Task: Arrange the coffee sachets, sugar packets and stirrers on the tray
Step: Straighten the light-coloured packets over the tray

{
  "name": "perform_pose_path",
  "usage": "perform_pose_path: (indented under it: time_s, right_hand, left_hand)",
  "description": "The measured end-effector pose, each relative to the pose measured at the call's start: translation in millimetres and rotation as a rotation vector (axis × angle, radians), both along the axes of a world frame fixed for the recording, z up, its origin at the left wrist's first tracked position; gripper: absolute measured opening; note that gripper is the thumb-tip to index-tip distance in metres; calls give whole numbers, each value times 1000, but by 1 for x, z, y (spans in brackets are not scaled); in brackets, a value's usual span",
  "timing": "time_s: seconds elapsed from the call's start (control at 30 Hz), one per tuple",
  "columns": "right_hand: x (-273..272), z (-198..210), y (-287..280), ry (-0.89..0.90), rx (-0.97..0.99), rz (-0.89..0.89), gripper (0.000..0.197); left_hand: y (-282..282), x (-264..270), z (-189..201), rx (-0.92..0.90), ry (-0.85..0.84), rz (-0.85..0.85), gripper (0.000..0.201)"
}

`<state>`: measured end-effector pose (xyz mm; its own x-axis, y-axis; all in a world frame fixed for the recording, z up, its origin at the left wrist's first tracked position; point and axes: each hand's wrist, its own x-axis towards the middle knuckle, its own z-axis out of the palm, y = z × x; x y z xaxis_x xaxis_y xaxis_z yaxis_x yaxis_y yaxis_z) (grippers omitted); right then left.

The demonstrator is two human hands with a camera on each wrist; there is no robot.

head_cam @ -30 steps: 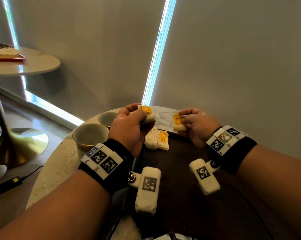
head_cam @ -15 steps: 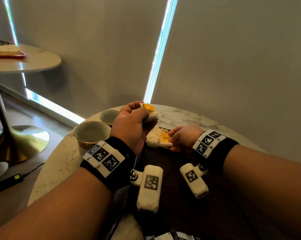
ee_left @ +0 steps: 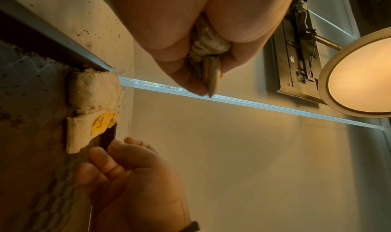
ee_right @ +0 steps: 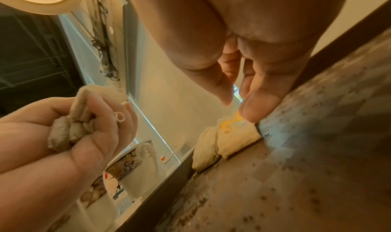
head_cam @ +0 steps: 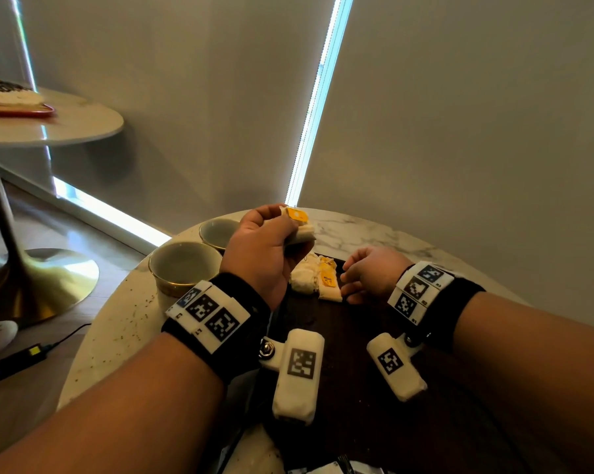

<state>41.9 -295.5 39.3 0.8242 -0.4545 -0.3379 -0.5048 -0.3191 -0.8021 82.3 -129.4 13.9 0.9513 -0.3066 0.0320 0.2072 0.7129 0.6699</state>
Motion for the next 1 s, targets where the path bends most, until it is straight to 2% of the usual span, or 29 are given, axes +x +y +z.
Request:
perform_pose_path:
  time_s: [0.07, 0.17, 0.3, 0.57, 0.77, 0.9, 1.0]
  right_hand:
    - [-5, 3, 0, 18, -106, 46, 13]
    - [-13, -1, 1, 108, -477, 248, 13]
    - [-21, -5, 10, 214, -658, 489, 25]
    - [-15, -12, 19, 194, -776, 540, 33]
    - [-14, -10, 16, 85, -721, 444, 22]
    - [-12, -12, 18, 127, -787, 512, 35]
    - [-12, -14, 17, 165, -786, 550, 38]
  left_hand:
    - [0, 0, 0, -2, 4, -1, 20]
    - [0, 1, 0, -1, 3, -4, 21]
    - [0, 1, -1, 2, 4, -4, 20]
    - [0, 1, -2, 7, -1, 2, 19]
    - [0, 1, -1, 15, -4, -3, 17]
    - [0, 1, -2, 15, -4, -8, 17]
    - [0, 1, -2, 14, -7, -19, 14]
